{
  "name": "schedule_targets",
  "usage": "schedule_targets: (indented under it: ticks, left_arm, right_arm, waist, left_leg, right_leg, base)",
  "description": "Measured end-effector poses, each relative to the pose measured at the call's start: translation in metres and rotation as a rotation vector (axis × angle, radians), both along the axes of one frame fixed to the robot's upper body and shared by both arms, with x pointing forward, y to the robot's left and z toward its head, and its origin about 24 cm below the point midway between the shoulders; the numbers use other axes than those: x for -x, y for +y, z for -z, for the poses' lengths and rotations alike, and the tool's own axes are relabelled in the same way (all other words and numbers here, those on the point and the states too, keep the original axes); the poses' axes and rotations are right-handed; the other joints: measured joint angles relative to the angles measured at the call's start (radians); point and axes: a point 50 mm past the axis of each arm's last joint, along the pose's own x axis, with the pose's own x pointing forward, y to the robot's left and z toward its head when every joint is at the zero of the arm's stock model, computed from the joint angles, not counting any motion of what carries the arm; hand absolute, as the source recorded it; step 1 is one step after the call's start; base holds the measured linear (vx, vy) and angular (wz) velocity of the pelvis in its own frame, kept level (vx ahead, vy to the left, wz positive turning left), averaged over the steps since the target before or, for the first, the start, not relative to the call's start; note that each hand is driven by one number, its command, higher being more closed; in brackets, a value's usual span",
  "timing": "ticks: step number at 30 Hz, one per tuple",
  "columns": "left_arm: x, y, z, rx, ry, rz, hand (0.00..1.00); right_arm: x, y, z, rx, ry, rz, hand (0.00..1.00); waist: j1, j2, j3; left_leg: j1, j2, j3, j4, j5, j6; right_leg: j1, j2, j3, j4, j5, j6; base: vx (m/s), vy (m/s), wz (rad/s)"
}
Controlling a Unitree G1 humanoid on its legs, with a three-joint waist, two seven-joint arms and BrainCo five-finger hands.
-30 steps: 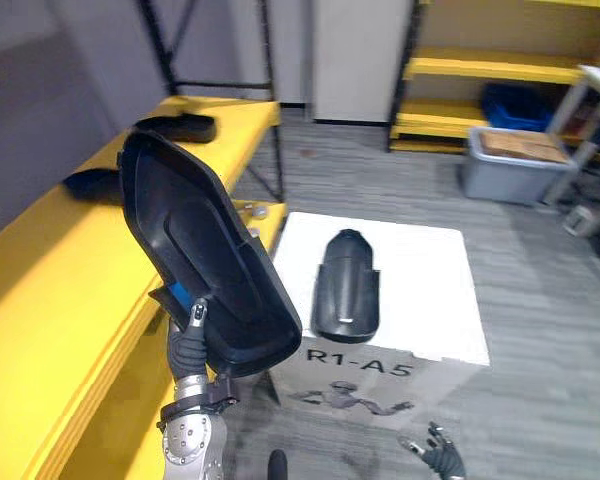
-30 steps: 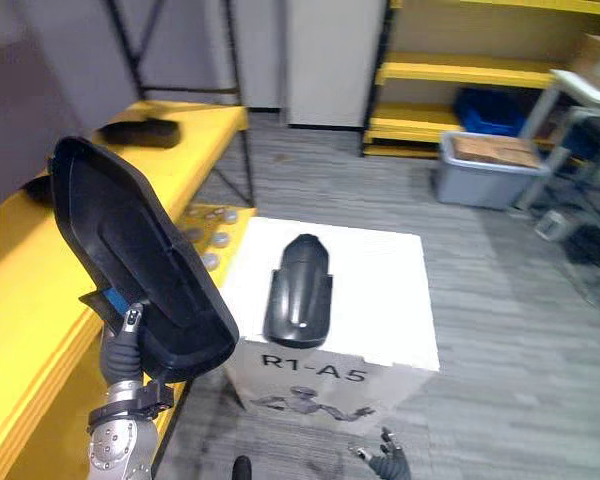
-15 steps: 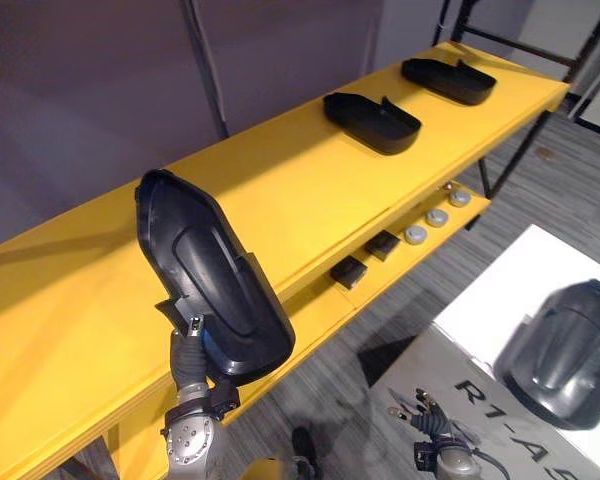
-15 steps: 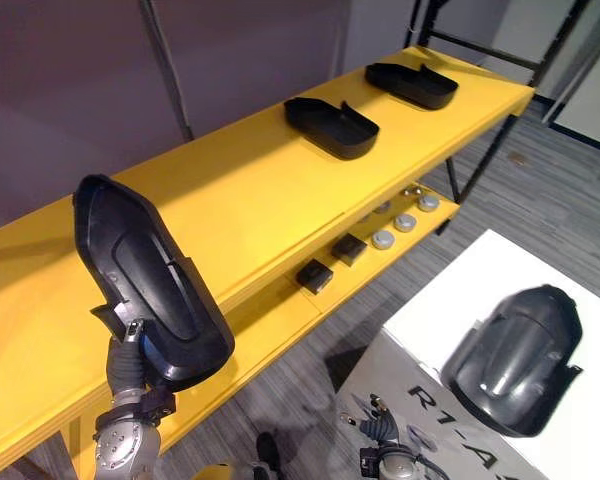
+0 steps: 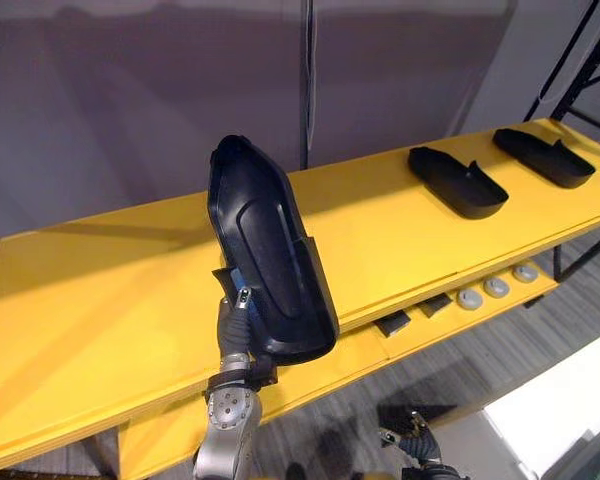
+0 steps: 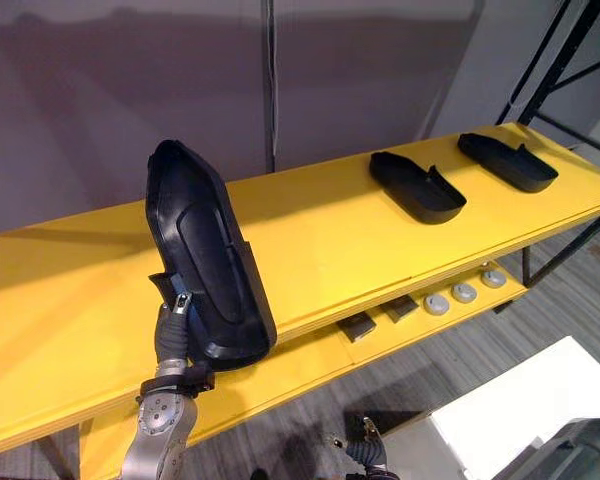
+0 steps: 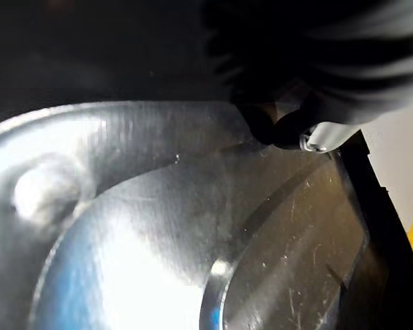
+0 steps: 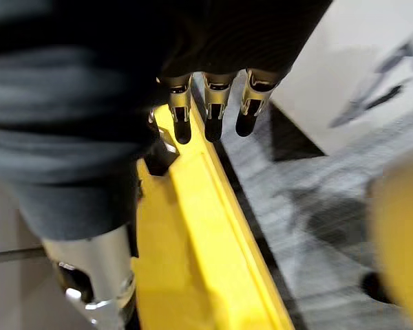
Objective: Walk over and take plastic housings, then place them on the shelf
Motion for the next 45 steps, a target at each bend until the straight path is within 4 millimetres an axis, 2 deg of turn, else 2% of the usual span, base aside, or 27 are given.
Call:
schedule_targets:
  ticks: [1,5,7,12,15,21,23,30,31,38,45]
  left_arm:
    - [-0.003,-0.004,-0.004,0.0,-0.016,0.018,1.0]
    - [-0.017,-0.011,-0.014,0.0,-0.059,0.029,1.0]
    - [-0.022,-0.01,-0.015,0.001,-0.056,0.004,1.0]
    - [-0.041,-0.015,-0.009,-0.022,-0.007,-0.005,1.0]
    - [-0.057,-0.011,-0.001,-0.046,0.046,-0.021,1.0]
    - [-0.082,-0.004,0.015,-0.054,0.173,-0.051,1.0]
    - [-0.09,-0.001,0.02,-0.03,0.223,-0.063,1.0]
    - [-0.109,0.008,0.009,-0.008,0.234,-0.095,1.0]
    - [-0.112,0.011,0.006,-0.012,0.228,-0.102,0.0]
    - [-0.122,0.013,-0.004,0.008,0.216,-0.122,0.0]
    - [-0.132,0.014,-0.016,0.053,0.196,-0.132,0.0]
  right_arm:
    - [-0.001,-0.001,-0.002,0.002,-0.01,0.001,0.0]
    - [0.001,-0.001,-0.001,0.003,-0.004,-0.001,0.0]
    - [0.003,0.001,-0.001,-0.001,0.0,-0.011,0.0]
    - [0.006,-0.003,0.002,0.004,0.019,-0.019,0.0]
    - [0.008,-0.004,0.008,0.006,0.053,-0.027,0.0]
    - [-0.002,-0.006,0.009,0.012,0.055,-0.043,0.0]
    - [-0.008,-0.008,0.008,0.018,0.045,-0.052,0.0]
    - [-0.01,-0.005,0.008,0.014,0.044,-0.078,0.0]
    - [-0.009,-0.004,0.008,0.009,0.046,-0.081,0.0]
    - [-0.009,-0.005,0.008,0.007,0.049,-0.083,0.0]
    - [-0.022,-0.003,0.006,0.006,0.03,-0.09,0.0]
  waist:
    - [-0.001,-0.006,-0.007]
    - [-0.015,-0.01,-0.033]
    - [-0.013,-0.009,-0.055]
    - [-0.021,-0.009,-0.055]
    - [-0.04,-0.008,-0.055]
    - [-0.078,-0.01,-0.054]
    - [-0.101,-0.012,-0.042]
    - [-0.121,-0.009,-0.017]
    - [-0.127,-0.008,-0.013]
    - [-0.132,-0.003,-0.002]
    - [-0.139,0.011,0.009]
  left_leg:
    - [0.002,0.006,0.004,0.013,-0.012,-0.02]
    - [0.038,0.012,0.012,0.015,-0.005,-0.018]
    - [0.045,0.012,0.011,-0.002,-0.005,-0.018]
    - [0.059,0.013,-0.016,-0.026,-0.001,-0.024]
    - [0.069,0.011,-0.025,-0.068,0.027,-0.021]
    - [0.075,0.009,-0.054,-0.194,0.128,-0.029]
    - [0.07,0.01,-0.069,-0.221,0.157,-0.024]
    - [0.025,0.03,-0.062,-0.226,0.176,-0.042]
    - [0.017,0.034,-0.061,-0.226,0.177,-0.043]
    - [0.018,0.042,-0.044,-0.226,0.179,-0.045]
    - [0.024,0.044,-0.044,-0.222,0.182,-0.04]
  right_leg:
    - [0.017,0.002,-0.005,-0.014,0.0,0.0]
    - [0.061,0.008,-0.023,-0.03,0.0,-0.001]
    - [0.064,0.011,-0.022,-0.04,0.0,-0.001]
    - [0.074,0.017,-0.022,-0.044,0.0,-0.001]
    - [0.068,0.02,-0.023,-0.047,0.003,-0.006]
    - [0.027,0.028,-0.024,-0.06,0.014,-0.022]
    - [0.019,0.032,-0.027,-0.076,0.021,-0.033]
    - [-0.018,0.053,-0.018,-0.105,0.057,-0.041]
    - [-0.02,0.057,-0.018,-0.118,0.059,-0.041]
    - [-0.018,0.064,-0.011,-0.131,0.081,-0.051]
    - [0.005,0.067,-0.017,-0.16,0.089,-0.054]
  base:
    - [0.23,-0.028,0.05]
    - [0.24,0.014,0.15]
    - [0.15,0.031,0.0]
    - [0.08,0.018,0.1]
    - [0.0,-0.01,0.06]
    - [-0.1,-0.044,0.07]
    - [-0.16,-0.039,0.06]
    - [-0.19,-0.009,-0.04]
    - [-0.09,-0.005,-0.03]
    - [0.0,0.003,-0.05]
    - [0.05,0.001,-0.01]
